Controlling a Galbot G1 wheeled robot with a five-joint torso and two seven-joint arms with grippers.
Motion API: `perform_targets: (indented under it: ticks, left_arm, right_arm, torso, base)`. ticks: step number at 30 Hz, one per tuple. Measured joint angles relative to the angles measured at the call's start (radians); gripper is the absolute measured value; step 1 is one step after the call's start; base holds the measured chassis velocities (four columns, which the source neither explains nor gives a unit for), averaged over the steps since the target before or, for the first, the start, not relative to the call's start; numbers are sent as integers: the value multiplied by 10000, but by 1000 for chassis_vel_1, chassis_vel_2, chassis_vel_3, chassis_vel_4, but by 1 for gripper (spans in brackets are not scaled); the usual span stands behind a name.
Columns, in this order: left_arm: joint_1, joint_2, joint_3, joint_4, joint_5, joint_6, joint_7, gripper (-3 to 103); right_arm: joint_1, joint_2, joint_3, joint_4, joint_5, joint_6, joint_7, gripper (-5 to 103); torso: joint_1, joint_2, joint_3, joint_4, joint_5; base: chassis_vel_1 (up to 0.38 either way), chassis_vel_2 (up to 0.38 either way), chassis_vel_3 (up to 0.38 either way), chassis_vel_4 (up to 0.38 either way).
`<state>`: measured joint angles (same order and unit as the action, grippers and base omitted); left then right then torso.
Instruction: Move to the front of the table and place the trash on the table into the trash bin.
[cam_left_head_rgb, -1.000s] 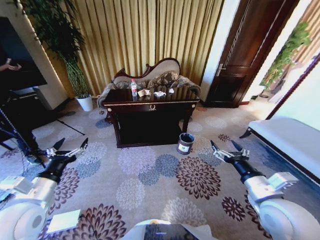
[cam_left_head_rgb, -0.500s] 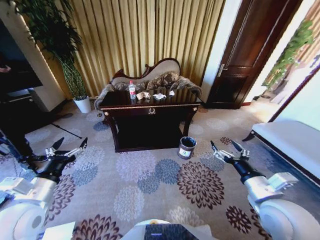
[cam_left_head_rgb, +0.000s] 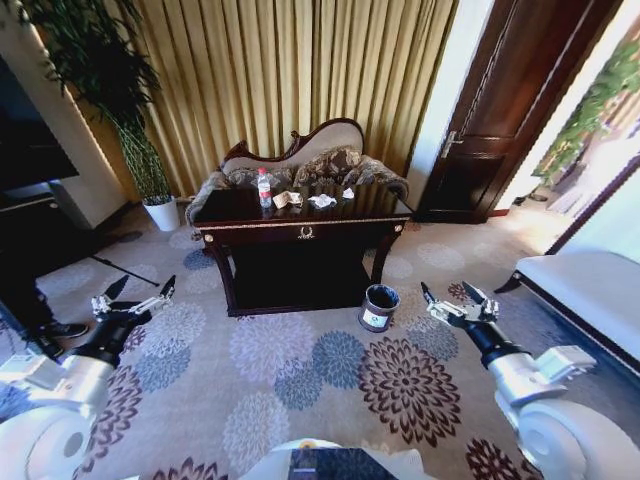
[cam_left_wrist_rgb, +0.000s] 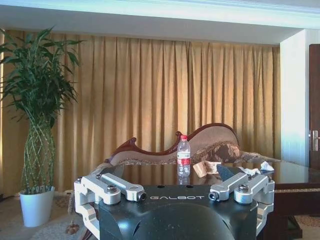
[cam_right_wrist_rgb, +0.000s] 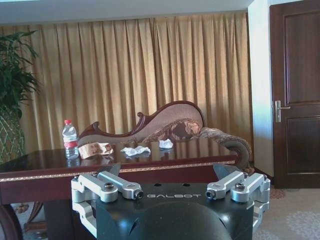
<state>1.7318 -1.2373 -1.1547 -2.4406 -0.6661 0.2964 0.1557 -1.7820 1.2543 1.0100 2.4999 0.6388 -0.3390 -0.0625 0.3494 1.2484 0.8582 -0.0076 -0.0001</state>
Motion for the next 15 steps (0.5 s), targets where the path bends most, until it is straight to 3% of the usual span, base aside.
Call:
perform_targets:
  ticks: [15]
  left_arm:
    - [1, -11, 4, -6, 1, -52, 61, 100]
  right_arm:
    - [-3, 13, -37, 1, 0, 16, -1, 100]
  torso:
    - [1, -1, 0, 2, -1]
  base:
    - [-166, 174, 182, -165]
